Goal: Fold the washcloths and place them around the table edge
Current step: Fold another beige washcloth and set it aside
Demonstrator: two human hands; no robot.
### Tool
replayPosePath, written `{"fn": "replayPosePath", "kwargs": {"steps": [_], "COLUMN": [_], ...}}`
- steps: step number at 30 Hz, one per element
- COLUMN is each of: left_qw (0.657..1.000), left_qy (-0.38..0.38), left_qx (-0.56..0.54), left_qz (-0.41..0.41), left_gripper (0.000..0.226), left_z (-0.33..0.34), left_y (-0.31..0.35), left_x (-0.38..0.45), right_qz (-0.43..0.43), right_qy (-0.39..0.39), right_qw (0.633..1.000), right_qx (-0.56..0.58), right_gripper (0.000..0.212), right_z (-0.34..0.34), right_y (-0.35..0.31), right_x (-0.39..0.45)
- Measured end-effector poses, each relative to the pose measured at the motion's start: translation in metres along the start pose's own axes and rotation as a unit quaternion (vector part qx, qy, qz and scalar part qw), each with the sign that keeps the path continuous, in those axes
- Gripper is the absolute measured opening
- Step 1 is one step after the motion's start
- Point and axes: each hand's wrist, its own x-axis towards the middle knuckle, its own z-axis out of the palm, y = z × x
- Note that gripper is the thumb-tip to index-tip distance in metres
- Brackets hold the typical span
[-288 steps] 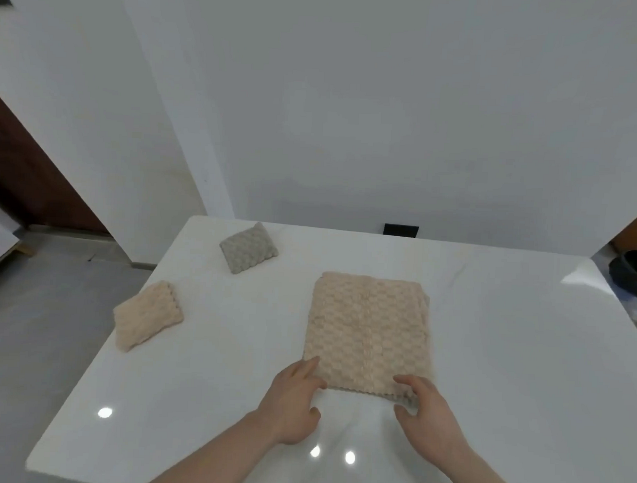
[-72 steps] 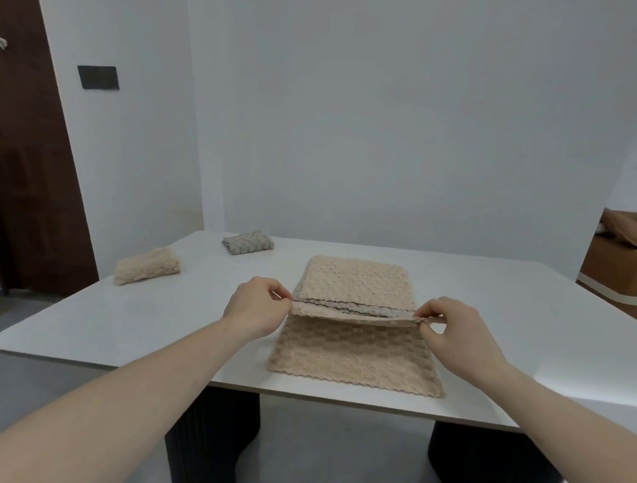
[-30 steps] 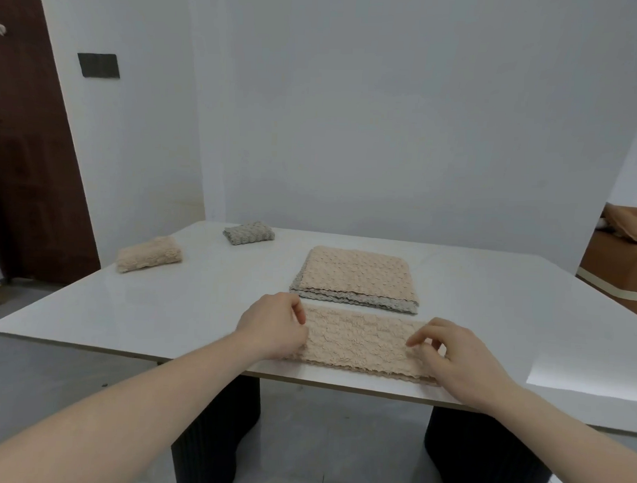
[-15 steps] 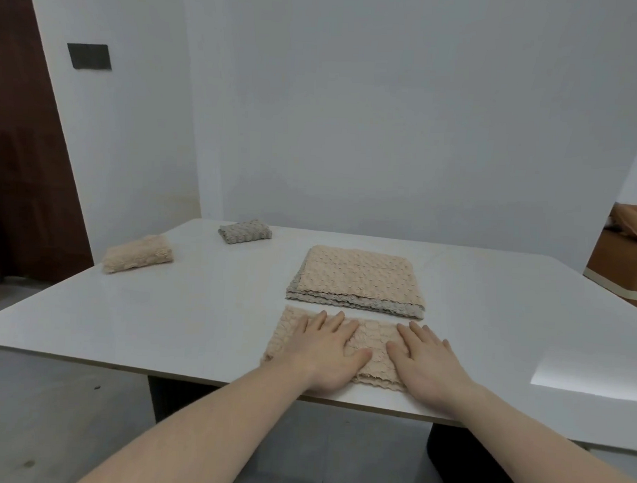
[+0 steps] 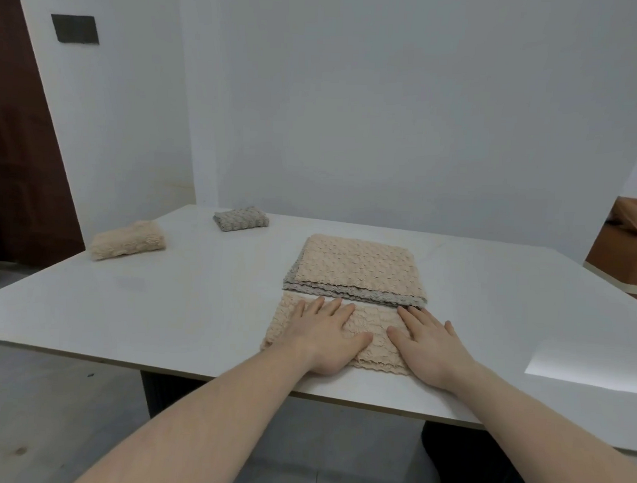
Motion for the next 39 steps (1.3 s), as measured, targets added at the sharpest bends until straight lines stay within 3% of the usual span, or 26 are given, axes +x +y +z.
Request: {"fn": "replayPosePath", "kwargs": {"steps": [15, 21, 29, 39], "left_qw": [0.996, 0.995, 0.995, 0.994], "left_qy": [0.037, 0.056, 0.058, 0.066], "left_qx": [-0.036, -0.038, -0.037, -0.043], "left_qz": [-0.076, -0.078, -0.077, -0.078], "left_gripper": [0.083, 0.083, 0.082, 0.083], "left_z": [-0.003, 0.001, 0.001, 0.002], "left_y": [-0.08, -0.079, -0.079, -0.079], "left_x": [-0.025, -0.025, -0.025, -0.025], "right_qz": [-0.001, 0.087, 0.161, 0.179], "right_qy": [0.034, 0.136, 0.116, 0.139], "right_qw": [0.999, 0.955, 0.977, 0.965], "right_qx": [0.032, 0.25, 0.078, 0.13], "right_gripper": [0.065, 0.055, 0.061, 0.056], "right_z": [0.0, -0.009, -0.005, -0.004], "right_y": [-0.002, 0.001, -0.008, -0.006], "right_x": [-0.008, -0.009, -0.013, -0.011]}}
